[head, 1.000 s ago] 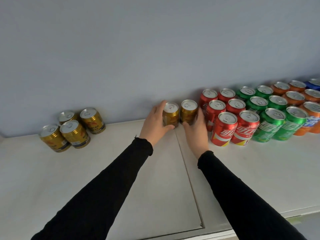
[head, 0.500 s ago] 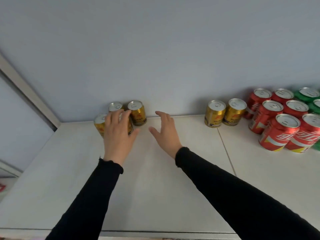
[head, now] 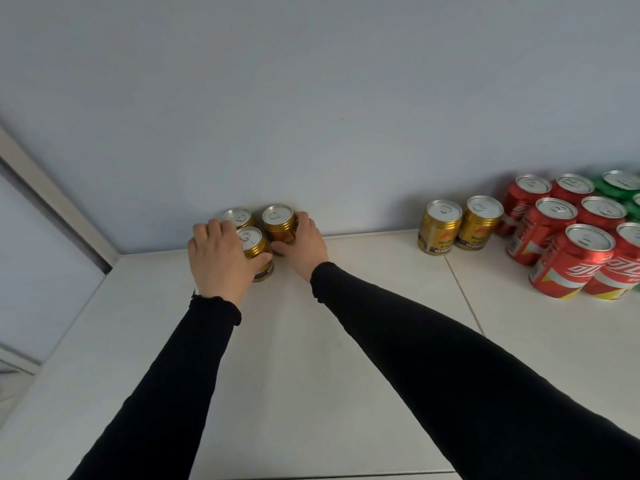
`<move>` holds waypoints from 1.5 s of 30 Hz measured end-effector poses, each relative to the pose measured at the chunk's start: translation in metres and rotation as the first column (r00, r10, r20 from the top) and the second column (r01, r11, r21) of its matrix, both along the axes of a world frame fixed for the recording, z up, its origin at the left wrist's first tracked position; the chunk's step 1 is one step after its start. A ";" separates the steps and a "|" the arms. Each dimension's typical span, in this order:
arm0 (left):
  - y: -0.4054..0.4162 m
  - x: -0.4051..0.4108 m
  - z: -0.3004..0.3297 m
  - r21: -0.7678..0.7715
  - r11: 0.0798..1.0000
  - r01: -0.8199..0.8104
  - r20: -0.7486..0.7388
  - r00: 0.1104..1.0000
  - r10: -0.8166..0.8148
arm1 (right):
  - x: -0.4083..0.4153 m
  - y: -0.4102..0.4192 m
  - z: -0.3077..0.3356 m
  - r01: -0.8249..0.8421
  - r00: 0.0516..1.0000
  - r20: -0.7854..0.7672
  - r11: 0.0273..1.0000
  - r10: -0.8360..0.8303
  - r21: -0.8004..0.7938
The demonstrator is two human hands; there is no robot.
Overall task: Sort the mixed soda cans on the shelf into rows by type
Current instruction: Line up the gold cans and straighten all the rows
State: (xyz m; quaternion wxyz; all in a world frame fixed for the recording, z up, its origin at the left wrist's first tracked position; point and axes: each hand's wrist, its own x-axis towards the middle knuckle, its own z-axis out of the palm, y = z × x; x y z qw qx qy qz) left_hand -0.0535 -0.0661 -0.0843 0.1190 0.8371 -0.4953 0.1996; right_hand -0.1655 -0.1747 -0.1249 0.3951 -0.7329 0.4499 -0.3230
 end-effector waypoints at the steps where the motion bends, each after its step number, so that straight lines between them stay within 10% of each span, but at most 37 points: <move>1: 0.000 0.000 0.000 0.008 1.000 -0.002 0.001 1.000 0.002 | -0.002 -0.001 0.000 -0.007 1.000 -0.001 1.000 0.007 0.003; 9: 0.007 -0.029 0.009 -0.027 0.985 0.170 -0.266 0.949 -0.171 | -0.087 0.016 0.004 -0.019 0.990 0.142 0.997 0.007 0.079; 14: 0.002 -0.100 0.011 -0.120 0.876 0.467 -0.584 0.681 -0.443 | -0.210 0.041 0.009 0.088 0.986 0.140 0.995 -0.095 0.053; 21: -0.048 -0.210 0.008 -0.105 0.677 0.729 -0.657 0.460 -0.597 | -0.331 0.044 -0.002 0.353 0.936 0.012 0.936 -0.353 0.010; 45: -0.066 -0.241 -0.004 -0.135 0.691 0.710 -0.530 0.538 -0.655 | -0.327 0.052 0.005 0.441 0.896 -0.008 0.893 -0.444 -0.093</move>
